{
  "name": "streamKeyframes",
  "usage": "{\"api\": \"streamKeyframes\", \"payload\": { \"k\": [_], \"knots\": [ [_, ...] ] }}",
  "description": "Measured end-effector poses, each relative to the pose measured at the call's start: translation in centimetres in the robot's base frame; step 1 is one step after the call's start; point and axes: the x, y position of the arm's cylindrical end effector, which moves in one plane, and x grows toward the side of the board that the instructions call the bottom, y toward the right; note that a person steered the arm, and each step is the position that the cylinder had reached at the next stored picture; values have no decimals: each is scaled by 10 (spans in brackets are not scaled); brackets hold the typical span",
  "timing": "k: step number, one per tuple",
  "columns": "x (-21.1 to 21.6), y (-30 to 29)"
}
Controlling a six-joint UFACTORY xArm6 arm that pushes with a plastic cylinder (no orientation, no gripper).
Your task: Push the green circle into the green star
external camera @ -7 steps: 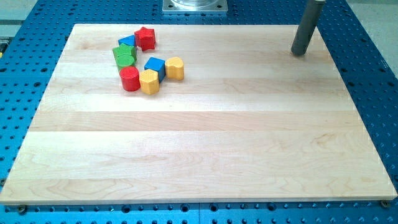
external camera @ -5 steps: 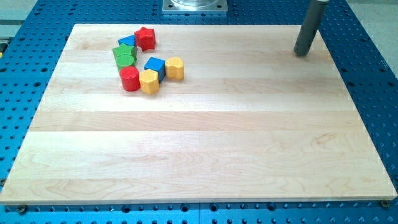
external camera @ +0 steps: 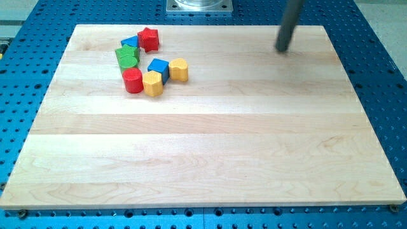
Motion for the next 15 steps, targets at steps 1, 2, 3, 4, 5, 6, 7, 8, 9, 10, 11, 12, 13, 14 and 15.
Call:
{"api": "streamKeyframes", "payload": {
  "k": [1, 2, 3, 4, 5, 6, 7, 8, 9, 10, 11, 12, 13, 14, 15],
  "knots": [
    [-10, -28],
    [-10, -28],
    [-26, -33],
    [-30, -36],
    [-33, -35],
    [-35, -88],
    [-9, -116],
    [-37, -153],
    [-59, -240],
    [-53, -308],
    [-9, -228],
    [11, -179],
    [-58, -269],
    [-30, -387],
    [18, -325]
  ]
}}
